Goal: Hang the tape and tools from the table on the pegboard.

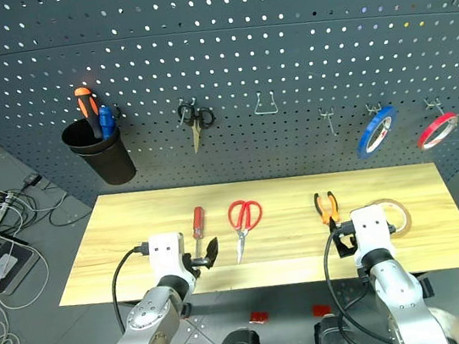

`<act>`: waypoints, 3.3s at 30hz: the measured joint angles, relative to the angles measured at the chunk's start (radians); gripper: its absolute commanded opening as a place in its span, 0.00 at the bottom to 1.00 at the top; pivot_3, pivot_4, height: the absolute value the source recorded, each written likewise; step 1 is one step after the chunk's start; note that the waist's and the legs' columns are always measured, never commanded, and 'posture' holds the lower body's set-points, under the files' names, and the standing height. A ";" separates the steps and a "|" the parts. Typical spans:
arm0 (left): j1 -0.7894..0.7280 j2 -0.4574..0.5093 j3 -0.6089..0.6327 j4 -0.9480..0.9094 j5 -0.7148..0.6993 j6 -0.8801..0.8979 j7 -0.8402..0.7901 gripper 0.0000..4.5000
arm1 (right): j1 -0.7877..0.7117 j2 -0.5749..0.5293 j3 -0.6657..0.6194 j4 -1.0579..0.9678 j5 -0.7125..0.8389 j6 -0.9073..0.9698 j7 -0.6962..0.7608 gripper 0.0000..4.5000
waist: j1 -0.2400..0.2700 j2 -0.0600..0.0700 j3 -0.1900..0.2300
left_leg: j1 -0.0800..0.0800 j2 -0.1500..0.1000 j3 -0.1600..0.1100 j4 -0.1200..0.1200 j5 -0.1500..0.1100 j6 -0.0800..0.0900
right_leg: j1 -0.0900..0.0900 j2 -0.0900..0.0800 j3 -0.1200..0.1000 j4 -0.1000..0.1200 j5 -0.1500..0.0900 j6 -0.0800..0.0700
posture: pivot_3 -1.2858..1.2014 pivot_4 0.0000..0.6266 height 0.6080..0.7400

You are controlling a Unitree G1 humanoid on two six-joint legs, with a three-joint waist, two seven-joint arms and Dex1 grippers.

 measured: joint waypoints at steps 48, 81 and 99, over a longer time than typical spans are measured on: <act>-0.571 0.162 -0.371 0.353 0.007 -0.158 -0.608 0.99 | -0.112 -0.106 -0.124 0.140 0.066 0.127 0.098 1.00 | -0.042 -0.002 0.096 | -0.001 0.000 0.002 0.001 0.000 0.001 | -0.001 0.000 0.000 0.002 0.000 0.000 | 0.52 0.65 1.00; -0.791 -0.075 -0.410 0.696 0.092 -0.349 -0.683 1.00 | -0.370 -0.114 -0.236 0.484 0.181 0.103 0.126 0.73 | -0.049 -0.004 0.195 | -0.004 0.001 0.005 0.003 0.000 0.000 | -0.003 0.000 0.000 0.003 0.000 0.001 | 0.54 0.73 1.00; -0.791 -0.069 -0.380 0.688 0.074 -0.324 -0.716 1.00 | -0.351 -0.156 -0.176 0.497 0.132 0.032 0.135 0.10 | -0.049 -0.004 0.195 | -0.004 0.001 0.004 0.002 0.002 -0.003 | -0.003 0.000 0.000 0.003 0.000 0.001 | 0.53 0.62 1.00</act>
